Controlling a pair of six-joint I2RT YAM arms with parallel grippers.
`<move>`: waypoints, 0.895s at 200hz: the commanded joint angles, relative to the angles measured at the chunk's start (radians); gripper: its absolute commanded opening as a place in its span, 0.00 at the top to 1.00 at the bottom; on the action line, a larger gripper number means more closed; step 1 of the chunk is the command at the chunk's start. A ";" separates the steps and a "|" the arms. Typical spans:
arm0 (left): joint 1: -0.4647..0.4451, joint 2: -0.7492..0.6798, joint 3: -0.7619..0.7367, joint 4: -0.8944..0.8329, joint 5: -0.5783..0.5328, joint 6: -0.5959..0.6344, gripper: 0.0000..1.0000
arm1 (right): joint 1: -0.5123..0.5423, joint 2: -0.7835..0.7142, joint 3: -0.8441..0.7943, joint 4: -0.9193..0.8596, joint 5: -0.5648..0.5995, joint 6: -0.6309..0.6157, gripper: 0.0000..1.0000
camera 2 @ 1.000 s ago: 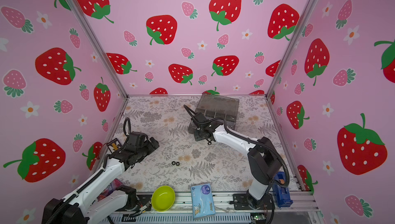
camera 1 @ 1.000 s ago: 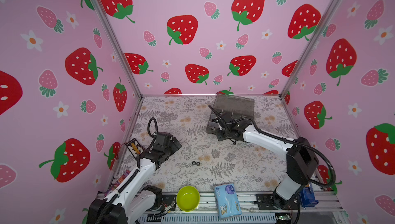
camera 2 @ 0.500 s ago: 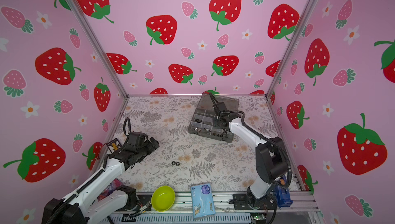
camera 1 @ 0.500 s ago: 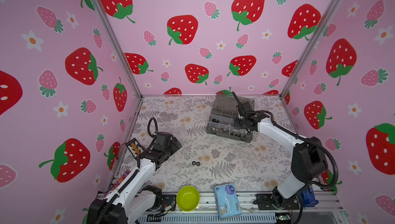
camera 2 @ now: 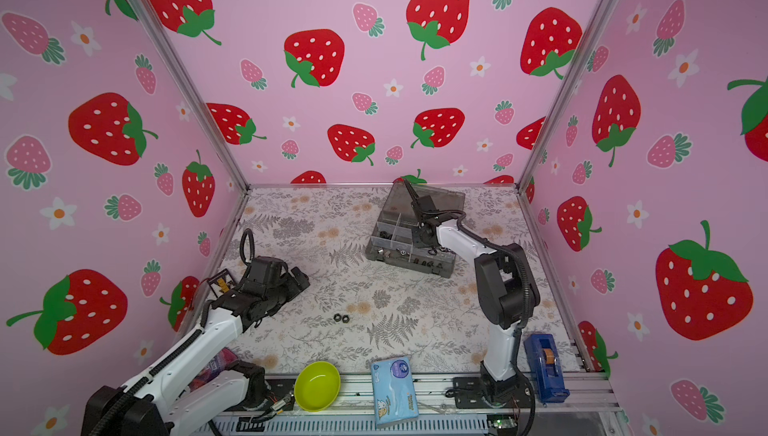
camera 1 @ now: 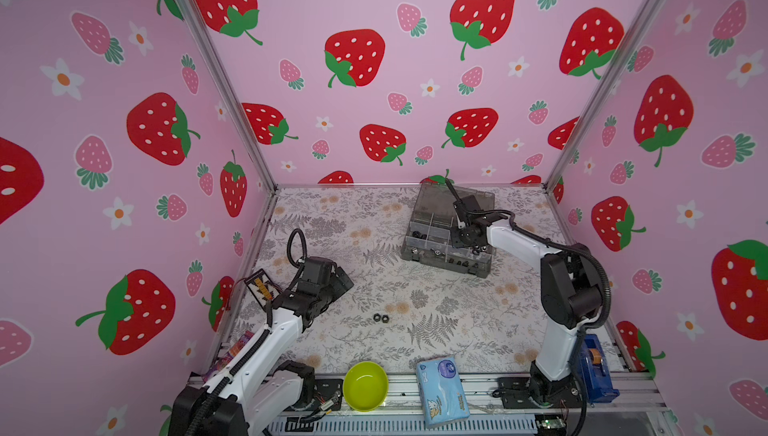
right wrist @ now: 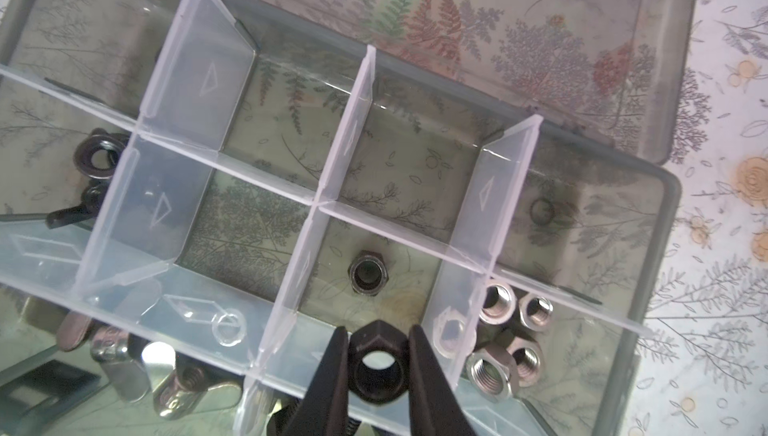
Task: Sort the screws and nuts into containers
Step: 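Lift the black hex nut with the right gripper and carry it over the box, then open the right gripper to release the nut beside the other black nut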
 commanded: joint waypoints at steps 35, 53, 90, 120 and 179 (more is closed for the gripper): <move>0.004 -0.008 0.002 -0.008 -0.012 0.007 0.01 | -0.004 0.042 0.039 0.004 -0.056 -0.027 0.69; 0.006 -0.012 0.005 -0.013 -0.011 0.006 0.01 | -0.004 0.041 0.041 0.007 -0.071 -0.031 0.65; 0.006 -0.021 0.001 -0.013 -0.014 0.005 0.01 | -0.003 0.020 0.035 0.003 -0.077 -0.034 0.63; 0.006 -0.023 -0.003 -0.013 -0.014 0.004 0.01 | 0.009 -0.044 -0.005 0.008 -0.068 -0.027 0.61; 0.007 -0.030 -0.008 -0.022 -0.032 -0.008 0.01 | 0.142 -0.219 -0.092 -0.026 -0.002 -0.003 0.58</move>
